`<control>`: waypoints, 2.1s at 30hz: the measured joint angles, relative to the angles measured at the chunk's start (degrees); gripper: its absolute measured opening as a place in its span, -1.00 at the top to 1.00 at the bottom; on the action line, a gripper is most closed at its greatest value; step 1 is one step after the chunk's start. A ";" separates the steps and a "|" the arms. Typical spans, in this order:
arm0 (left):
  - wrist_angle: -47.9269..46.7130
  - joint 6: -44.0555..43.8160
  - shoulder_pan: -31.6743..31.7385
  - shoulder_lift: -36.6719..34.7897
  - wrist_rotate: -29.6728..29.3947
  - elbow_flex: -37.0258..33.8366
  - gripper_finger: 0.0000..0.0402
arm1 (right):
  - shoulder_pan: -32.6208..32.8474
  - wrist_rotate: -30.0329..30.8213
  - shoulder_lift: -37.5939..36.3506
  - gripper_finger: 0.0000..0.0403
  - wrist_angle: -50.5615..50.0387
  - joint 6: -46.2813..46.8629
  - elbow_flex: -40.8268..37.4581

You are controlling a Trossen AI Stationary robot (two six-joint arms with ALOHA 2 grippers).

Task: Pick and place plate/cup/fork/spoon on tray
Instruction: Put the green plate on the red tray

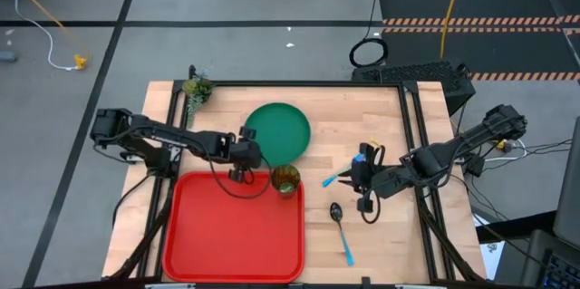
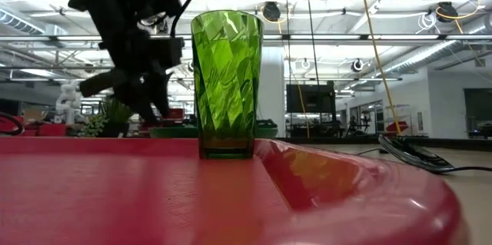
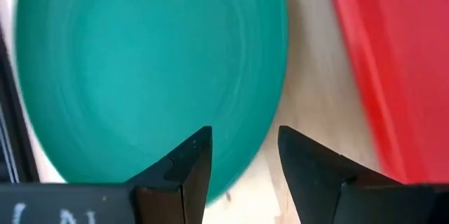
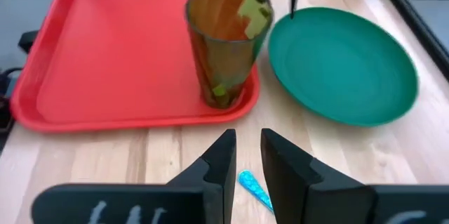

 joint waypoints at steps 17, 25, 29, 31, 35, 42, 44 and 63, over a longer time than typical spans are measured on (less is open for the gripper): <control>-0.10 0.63 -0.22 0.02 -0.27 -1.26 0.17 | 0.00 -6.10 -0.04 0.69 -1.09 -5.45 0.00; 0.27 2.17 0.16 1.80 -1.63 -3.10 0.17 | 0.02 -6.14 -0.04 0.69 -1.38 -5.65 0.00; 2.43 4.97 0.62 3.69 -4.55 -3.14 0.17 | 0.02 -6.12 -0.04 0.69 -1.40 -5.65 0.00; 4.88 6.44 0.93 4.43 -4.52 -3.14 0.17 | 0.02 -6.12 -0.04 0.69 -1.39 -5.65 0.00; 7.34 9.11 1.74 6.49 -4.06 -3.14 0.20 | 0.02 -6.12 -0.04 0.69 -1.38 -5.58 0.02; 7.93 10.53 1.94 8.07 -4.00 -3.14 0.60 | 0.02 -6.12 -0.04 0.69 -1.57 -5.23 0.04; 7.70 10.56 1.71 7.70 -3.96 -3.14 0.74 | 0.02 -6.09 -0.04 0.69 -2.06 -5.22 0.04; -11.72 -1.98 -6.19 -4.55 -8.87 2.97 0.92 | 0.04 -5.43 -0.04 0.70 -6.13 3.30 0.07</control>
